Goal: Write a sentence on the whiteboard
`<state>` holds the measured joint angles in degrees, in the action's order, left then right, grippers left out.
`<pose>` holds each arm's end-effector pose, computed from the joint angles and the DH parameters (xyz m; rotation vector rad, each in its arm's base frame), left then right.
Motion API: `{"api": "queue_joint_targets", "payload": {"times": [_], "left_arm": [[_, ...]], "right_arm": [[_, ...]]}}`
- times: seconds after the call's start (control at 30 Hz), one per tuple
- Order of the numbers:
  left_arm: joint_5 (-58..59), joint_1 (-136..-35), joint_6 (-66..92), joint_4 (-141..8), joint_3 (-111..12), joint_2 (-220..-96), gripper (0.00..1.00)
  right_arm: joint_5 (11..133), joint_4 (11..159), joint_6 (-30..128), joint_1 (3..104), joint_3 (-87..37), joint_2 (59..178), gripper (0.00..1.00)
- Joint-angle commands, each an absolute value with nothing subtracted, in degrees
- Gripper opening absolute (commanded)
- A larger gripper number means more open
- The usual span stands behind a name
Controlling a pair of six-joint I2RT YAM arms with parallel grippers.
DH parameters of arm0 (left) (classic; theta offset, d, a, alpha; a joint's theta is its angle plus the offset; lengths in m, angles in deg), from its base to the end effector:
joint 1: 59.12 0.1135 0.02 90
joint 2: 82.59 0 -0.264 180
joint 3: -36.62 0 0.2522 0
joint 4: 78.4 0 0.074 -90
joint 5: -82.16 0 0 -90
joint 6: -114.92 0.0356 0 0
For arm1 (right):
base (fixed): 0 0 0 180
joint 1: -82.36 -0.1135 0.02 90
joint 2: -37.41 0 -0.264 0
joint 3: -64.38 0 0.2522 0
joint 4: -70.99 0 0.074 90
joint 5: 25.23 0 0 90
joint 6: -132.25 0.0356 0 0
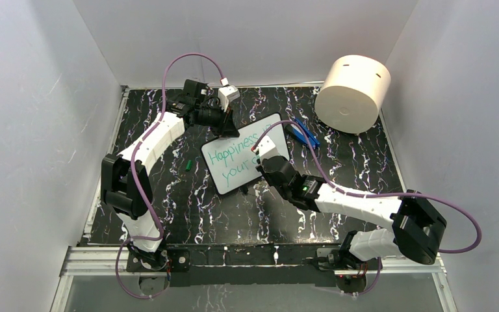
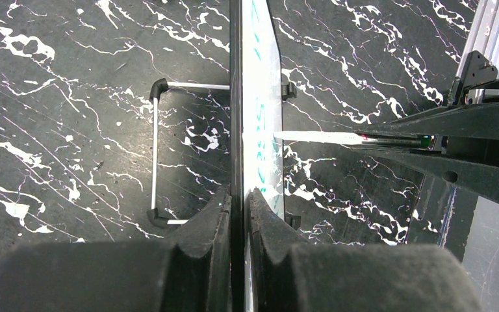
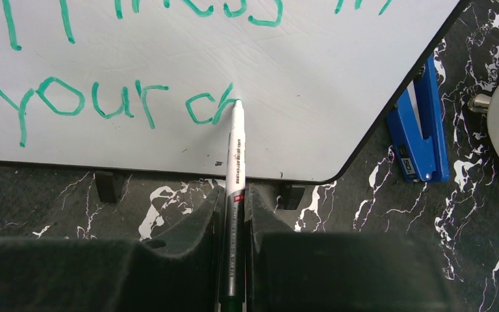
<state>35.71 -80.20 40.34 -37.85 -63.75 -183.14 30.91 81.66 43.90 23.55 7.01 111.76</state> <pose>0.3608 -0.1654 0.3071 1.0550 1.9326 -0.9131 0.1629 0.2307 0.2460 -0.6127 1.8694 0.0805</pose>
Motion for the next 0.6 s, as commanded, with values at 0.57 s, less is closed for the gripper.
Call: {"api": "queue_joint_targets", "payload": {"times": [0.57], "left_arm": [[34.3,-81.4,42.9,-31.2,-61.1,-184.6,0.00]], "right_arm": [[31.6,83.8,47.0,24.2,7.6,110.8,0.00]]}}
